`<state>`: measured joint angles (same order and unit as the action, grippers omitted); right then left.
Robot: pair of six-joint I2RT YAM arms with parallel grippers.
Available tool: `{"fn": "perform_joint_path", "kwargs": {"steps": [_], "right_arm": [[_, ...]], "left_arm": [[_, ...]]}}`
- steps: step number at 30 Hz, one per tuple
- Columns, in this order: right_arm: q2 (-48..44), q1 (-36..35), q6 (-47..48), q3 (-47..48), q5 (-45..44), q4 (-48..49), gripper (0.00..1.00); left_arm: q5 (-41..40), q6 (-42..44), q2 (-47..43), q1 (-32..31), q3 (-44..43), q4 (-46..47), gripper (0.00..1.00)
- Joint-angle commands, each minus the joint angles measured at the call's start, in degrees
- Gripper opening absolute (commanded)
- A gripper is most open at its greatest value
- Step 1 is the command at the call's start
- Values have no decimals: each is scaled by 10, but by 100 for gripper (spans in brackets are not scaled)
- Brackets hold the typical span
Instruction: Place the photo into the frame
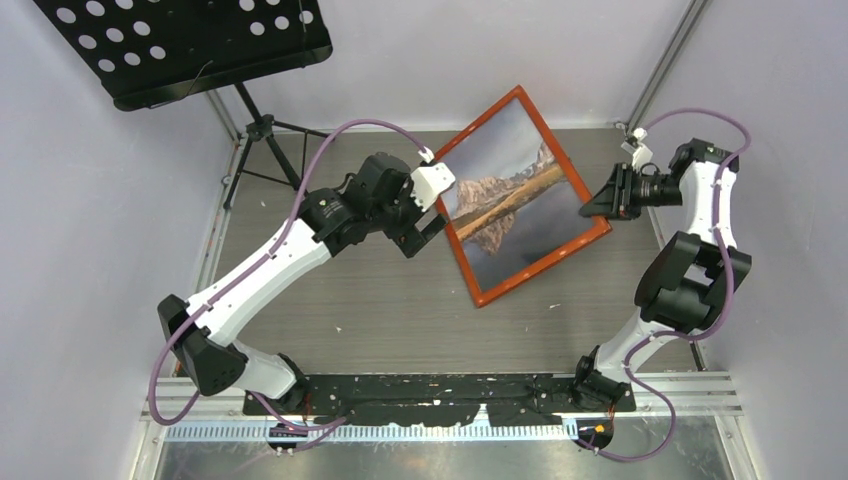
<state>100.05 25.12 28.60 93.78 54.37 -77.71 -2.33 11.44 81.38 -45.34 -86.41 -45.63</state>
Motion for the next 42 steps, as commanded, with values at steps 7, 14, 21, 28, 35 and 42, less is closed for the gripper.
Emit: {"fn": "perform_joint_path", "kwargs": {"steps": [7, 14, 21, 28, 35, 42], "right_arm": [[26, 19, 114, -130, 143, 31, 6], [-7, 37, 64, -243, 153, 181, 6], [-12, 40, 19, -320, 153, 274, 6], [18, 42, 32, -343, 157, 288, 7], [12, 42, -6, -366, 132, 339, 7], [13, 42, -33, -384, 107, 373, 7]], "left_arm": [[6, -9, 16, 3, -4, 17, 100], [-1, -9, 28, 3, -7, 18, 100], [-6, -10, 37, 3, -4, 18, 100], [-7, -11, 40, 6, 6, 23, 100], [-5, -16, 35, 13, 21, 32, 100], [-5, -19, 31, 18, 28, 39, 100]]}}
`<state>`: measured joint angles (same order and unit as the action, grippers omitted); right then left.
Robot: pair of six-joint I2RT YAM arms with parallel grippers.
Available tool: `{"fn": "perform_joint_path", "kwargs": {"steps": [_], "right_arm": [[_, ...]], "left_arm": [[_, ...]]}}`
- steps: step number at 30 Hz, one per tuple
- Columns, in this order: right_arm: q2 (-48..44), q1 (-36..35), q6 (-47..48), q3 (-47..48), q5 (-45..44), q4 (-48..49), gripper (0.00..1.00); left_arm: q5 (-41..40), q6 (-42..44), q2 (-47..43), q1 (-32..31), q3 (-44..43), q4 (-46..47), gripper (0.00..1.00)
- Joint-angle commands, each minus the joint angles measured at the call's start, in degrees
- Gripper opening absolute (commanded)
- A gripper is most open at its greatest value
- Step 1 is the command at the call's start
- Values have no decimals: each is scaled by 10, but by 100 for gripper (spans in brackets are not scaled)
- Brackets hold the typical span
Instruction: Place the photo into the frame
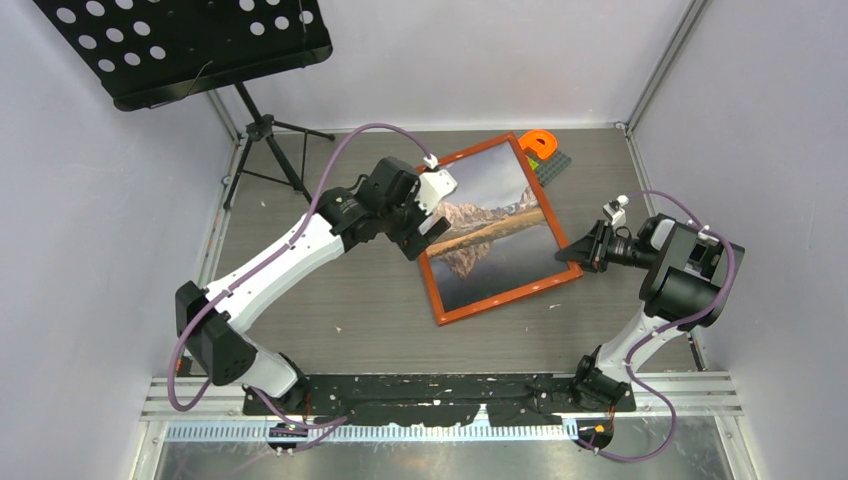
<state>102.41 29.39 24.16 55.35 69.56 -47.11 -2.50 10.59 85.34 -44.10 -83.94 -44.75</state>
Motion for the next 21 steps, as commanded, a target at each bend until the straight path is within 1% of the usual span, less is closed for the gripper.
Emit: {"fn": "perform_joint_path", "kwargs": {"steps": [1, 21], "right_arm": [[-9, -1, 8, -2, -47, 71, 7], [22, -24, -83, -30, -98, 160, 8]], "left_arm": [[-2, -12, -9, 7, 5, 31, 100], [1, -26, 6, 17, 11, 38, 100]]}}
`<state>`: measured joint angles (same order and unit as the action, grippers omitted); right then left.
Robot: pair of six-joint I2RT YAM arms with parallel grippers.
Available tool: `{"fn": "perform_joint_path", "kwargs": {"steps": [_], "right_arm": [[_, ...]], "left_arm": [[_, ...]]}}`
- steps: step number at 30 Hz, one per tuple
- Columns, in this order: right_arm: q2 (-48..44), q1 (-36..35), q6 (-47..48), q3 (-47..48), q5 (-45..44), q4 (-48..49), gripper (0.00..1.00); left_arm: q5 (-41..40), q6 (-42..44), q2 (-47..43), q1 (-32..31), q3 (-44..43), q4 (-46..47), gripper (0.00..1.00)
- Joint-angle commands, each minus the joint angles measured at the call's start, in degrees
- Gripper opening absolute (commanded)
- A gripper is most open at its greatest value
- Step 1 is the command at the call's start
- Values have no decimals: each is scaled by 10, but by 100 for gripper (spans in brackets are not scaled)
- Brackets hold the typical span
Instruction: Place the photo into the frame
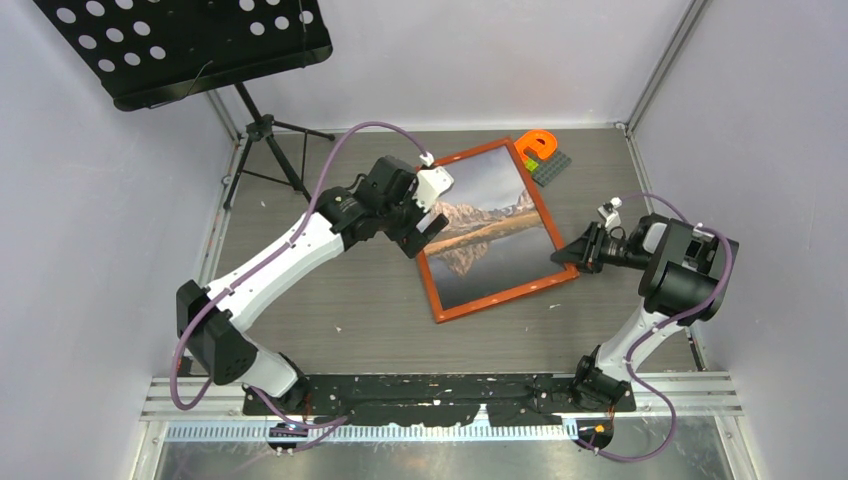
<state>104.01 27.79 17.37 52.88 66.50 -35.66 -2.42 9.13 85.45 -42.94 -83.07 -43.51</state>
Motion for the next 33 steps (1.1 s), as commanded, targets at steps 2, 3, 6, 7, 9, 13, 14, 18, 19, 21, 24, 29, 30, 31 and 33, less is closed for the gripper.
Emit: {"fn": "perform_joint_path", "kwargs": {"steps": [2, 3, 6, 7, 9, 13, 14, 18, 19, 21, 24, 29, 30, 31, 33], "right_arm": [[7, -12, -26, -11, -71, 56, 8], [8, -15, -34, -13, -72, 60, 8], [11, -21, -55, -18, -79, 78, 8], [11, -25, -60, -20, -81, 80, 8], [11, -31, -72, -23, -88, 91, 9], [5, -41, -98, -31, -117, 108, 9], [3, -42, -110, -32, -130, 116, 9], [6, -57, -134, -35, -155, 130, 9], [7, -64, -137, -34, -160, 131, 9], [13, -74, -146, -32, -173, 133, 9], [10, -84, -153, -28, -190, 131, 11], [14, -98, -138, -19, -227, 102, 13], [14, -106, -134, -17, -233, 97, 15], [14, -110, -127, -16, -243, 88, 16], [11, -119, -122, -12, -255, 77, 19]], "left_arm": [[-2, -14, 7, 7, 5, 29, 100], [-3, -16, 8, 8, 6, 30, 99], [-6, -20, 9, 15, 12, 36, 100], [-6, -21, 9, 16, 14, 39, 100], [-8, -23, 9, 22, 19, 45, 100], [-11, -27, 7, 33, 27, 55, 100], [-11, -29, 5, 37, 30, 57, 100], [-7, -39, -3, 53, 44, 74, 100], [-6, -42, -6, 58, 49, 79, 99], [-3, -50, -9, 68, 58, 88, 100], [-4, -58, -9, 83, 65, 99, 100], [1, -69, 2, 101, 61, 99, 100], [3, -70, 3, 103, 60, 99, 100], [4, -72, 5, 105, 60, 99, 100], [6, -73, 9, 106, 60, 97, 100]]}}
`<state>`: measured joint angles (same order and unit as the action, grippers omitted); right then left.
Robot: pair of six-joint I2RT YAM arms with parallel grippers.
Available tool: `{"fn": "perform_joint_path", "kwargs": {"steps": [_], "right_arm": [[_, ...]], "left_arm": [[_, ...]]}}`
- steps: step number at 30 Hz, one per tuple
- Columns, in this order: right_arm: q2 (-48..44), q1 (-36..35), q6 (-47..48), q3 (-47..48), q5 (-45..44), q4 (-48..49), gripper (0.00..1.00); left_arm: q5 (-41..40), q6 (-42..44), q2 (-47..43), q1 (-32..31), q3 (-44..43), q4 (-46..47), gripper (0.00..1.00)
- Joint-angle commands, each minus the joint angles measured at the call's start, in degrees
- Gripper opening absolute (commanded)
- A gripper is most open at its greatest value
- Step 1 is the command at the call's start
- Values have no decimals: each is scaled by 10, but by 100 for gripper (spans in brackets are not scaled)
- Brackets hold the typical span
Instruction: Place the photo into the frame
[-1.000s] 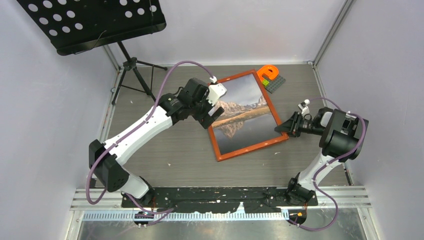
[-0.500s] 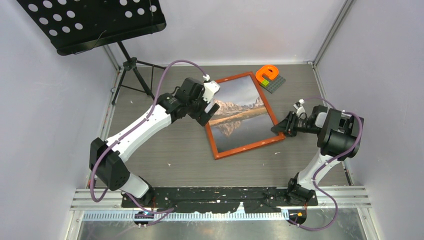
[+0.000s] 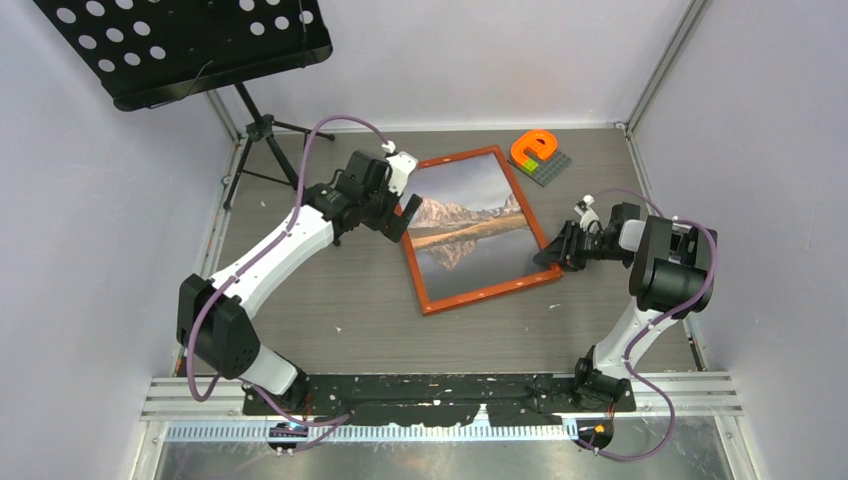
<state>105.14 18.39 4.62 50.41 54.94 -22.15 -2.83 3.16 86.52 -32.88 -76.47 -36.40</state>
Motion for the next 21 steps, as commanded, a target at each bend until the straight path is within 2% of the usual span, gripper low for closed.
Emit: {"fn": "perform_joint_path", "kwargs": {"steps": [1, 9, 16, 21], "right_arm": [[-2, -30, 7, 16, -142, -61, 21], [-23, -72, 19, 24, -151, -75, 34], [-26, -85, 25, 32, -157, -87, 53], [-31, -93, 29, 40, -165, -101, 62]], "left_arm": [[11, -14, 0, 7, -6, 26, 100], [15, -15, 6, 9, -11, 21, 100], [16, -14, 6, 12, -9, 20, 100], [17, -14, 6, 14, -9, 20, 99]]}}
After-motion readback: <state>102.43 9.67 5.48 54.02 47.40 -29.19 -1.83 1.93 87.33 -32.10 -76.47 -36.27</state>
